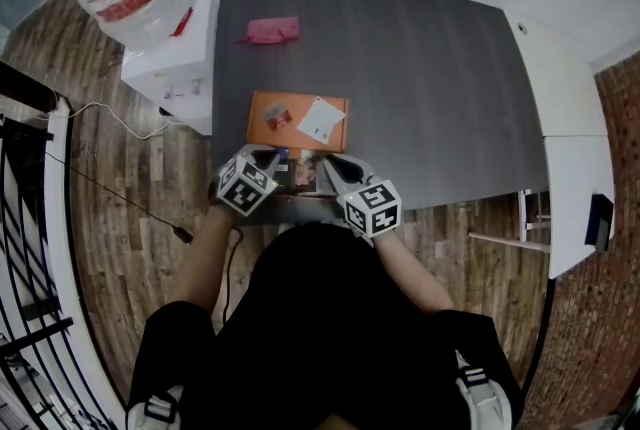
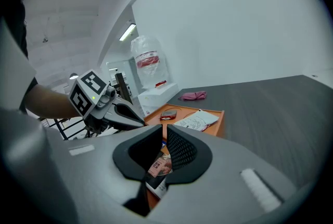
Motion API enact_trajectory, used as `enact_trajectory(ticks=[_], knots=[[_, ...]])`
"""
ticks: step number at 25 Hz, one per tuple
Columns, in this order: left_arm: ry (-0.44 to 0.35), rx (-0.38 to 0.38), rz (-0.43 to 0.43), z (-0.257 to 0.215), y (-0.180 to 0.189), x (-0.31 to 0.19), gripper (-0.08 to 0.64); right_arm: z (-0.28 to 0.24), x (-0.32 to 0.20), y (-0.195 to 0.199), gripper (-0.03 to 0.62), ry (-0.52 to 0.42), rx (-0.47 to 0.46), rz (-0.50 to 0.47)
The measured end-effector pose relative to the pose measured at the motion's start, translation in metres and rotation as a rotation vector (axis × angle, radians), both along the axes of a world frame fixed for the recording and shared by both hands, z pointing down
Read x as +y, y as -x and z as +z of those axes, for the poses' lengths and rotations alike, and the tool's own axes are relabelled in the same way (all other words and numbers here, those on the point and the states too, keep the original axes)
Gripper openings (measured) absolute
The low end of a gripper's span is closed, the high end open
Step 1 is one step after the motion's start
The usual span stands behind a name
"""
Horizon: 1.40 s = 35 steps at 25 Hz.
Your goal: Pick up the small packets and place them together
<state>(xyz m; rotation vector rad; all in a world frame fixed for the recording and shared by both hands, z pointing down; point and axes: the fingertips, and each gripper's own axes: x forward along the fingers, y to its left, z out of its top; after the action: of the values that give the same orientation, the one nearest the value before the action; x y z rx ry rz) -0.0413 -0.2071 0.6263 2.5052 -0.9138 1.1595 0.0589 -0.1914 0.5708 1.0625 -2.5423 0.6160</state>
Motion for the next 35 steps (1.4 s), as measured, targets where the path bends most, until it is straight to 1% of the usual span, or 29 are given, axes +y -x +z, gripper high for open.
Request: enact_trajectory(ticks=[4,10,14,17,18,20,23,26,30,33,35], knots=[[0.033,-0.027,0.042,0.015,-0.001,0.008,0.0,0.0,0.001,-0.001,0.028,0.001,-0.003,0.001],[0.057,-0.043,0.066,0.026,-0.005,0.012,0.0,0.001,0.002,-0.011,0.028,0.004,0.003,0.022],[0.11,-0.08,0.105,0.04,-0.01,0.019,0.0,0.002,0.003,-0.016,0.028,0.01,0.004,0.032],[0.114,-0.115,0.134,0.047,-0.012,0.02,0.002,0.003,0.004,-0.019,0.028,0.021,-0.006,0.044],[0.113,-0.127,0.149,0.05,-0.013,0.02,0.011,0.004,0.004,-0.02,0.028,0.024,-0.008,0.046],[0.124,-0.147,0.179,0.055,-0.015,0.022,0.085,0.004,0.004,-0.021,0.026,0.027,-0.007,0.048],[0.145,-0.165,0.217,0.062,-0.017,0.022,0.172,0.006,0.005,-0.023,0.028,0.034,-0.007,0.049],[0.172,-0.18,0.269,0.066,-0.021,0.027,0.229,0.008,0.006,-0.026,0.026,0.043,-0.005,0.053],[0.2,-0.23,0.327,0.073,-0.022,0.035,0.288,0.01,0.007,-0.028,0.025,0.057,-0.007,0.057],[0.2,-0.246,0.348,0.075,-0.023,0.038,0.302,0.013,0.009,-0.026,0.023,0.066,-0.009,0.052],[0.192,-0.257,0.345,0.077,-0.024,0.039,0.307,0.014,0.009,-0.025,0.023,0.07,-0.01,0.048]])
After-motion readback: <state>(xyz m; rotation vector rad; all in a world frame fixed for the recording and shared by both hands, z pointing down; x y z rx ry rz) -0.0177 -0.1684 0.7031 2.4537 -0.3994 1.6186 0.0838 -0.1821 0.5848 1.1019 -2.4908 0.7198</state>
